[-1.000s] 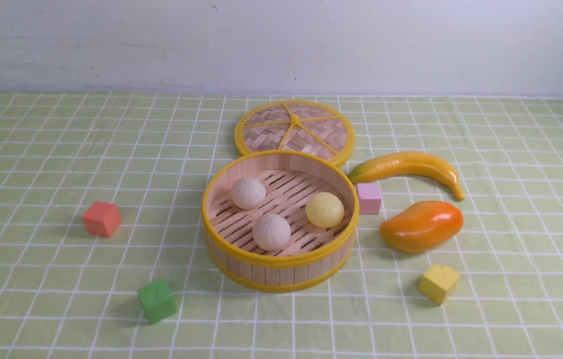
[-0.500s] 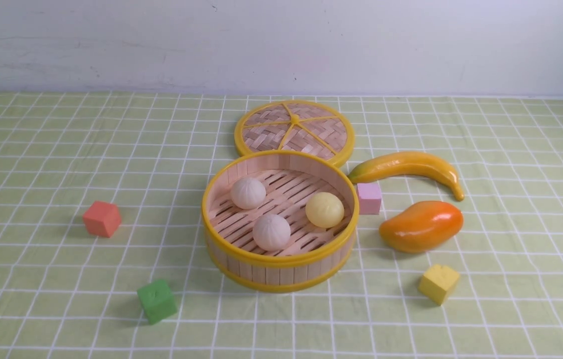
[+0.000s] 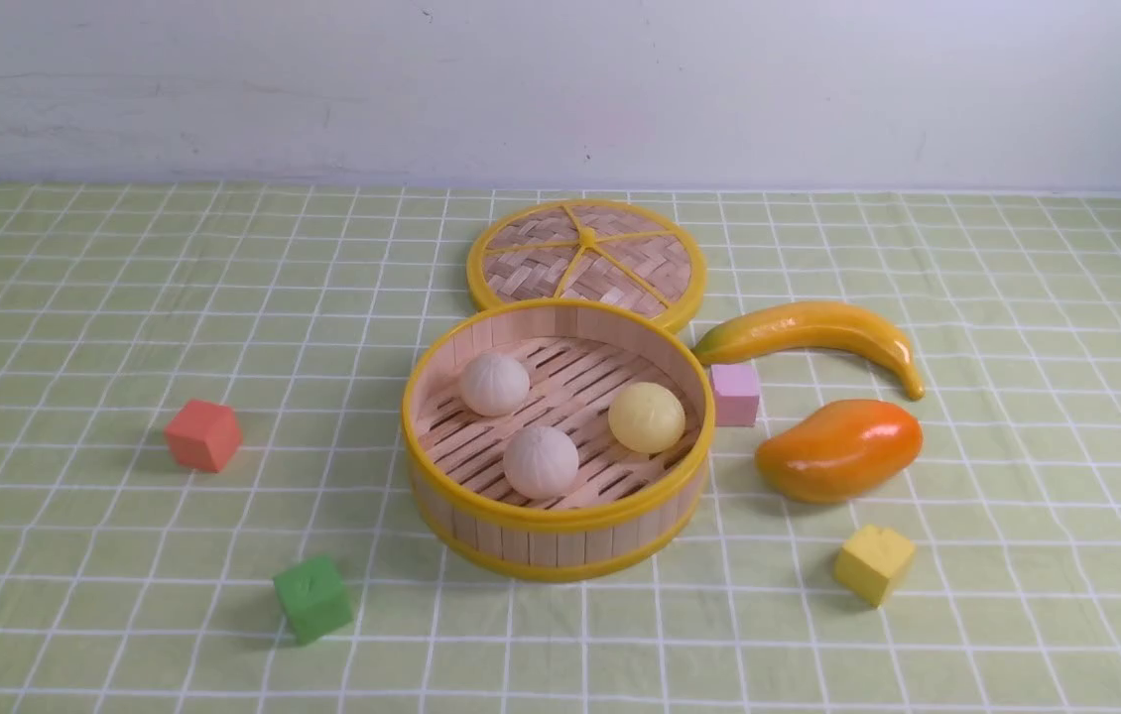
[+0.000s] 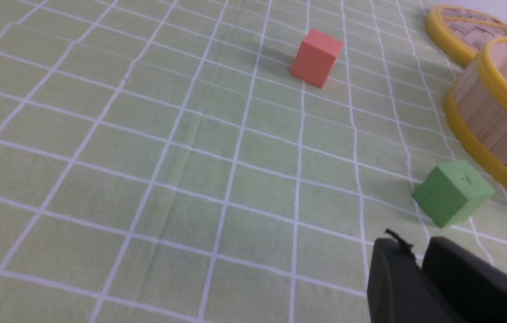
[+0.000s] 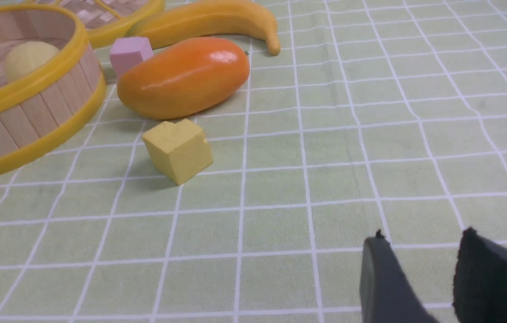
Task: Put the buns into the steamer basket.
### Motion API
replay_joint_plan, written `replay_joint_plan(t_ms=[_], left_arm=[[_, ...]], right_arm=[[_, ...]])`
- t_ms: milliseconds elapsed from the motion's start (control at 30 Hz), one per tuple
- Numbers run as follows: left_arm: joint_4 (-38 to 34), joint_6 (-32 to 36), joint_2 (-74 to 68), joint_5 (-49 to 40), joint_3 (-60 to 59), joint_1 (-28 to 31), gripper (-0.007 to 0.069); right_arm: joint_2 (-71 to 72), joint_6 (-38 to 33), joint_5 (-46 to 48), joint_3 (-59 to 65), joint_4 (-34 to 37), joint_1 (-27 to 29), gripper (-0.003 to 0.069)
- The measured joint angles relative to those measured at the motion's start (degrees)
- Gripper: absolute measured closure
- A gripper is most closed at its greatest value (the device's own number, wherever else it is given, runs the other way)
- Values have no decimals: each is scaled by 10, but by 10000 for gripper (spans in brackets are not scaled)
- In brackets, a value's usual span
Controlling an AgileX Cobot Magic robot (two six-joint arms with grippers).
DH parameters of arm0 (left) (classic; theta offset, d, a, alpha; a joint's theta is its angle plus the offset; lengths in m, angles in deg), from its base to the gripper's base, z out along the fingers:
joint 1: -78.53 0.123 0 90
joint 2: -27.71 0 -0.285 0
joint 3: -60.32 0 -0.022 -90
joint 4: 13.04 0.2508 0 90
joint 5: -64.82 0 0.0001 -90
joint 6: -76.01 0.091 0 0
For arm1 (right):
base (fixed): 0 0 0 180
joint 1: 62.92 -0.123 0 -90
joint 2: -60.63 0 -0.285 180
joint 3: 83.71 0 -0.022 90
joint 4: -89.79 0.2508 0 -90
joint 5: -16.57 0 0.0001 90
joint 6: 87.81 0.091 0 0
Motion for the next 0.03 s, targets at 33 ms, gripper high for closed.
replay_joint_plan(t_ms=[33], left_arm=[[0, 0, 0, 0, 0, 0, 531]], right_arm=[[0, 0, 0, 0, 0, 0, 418]])
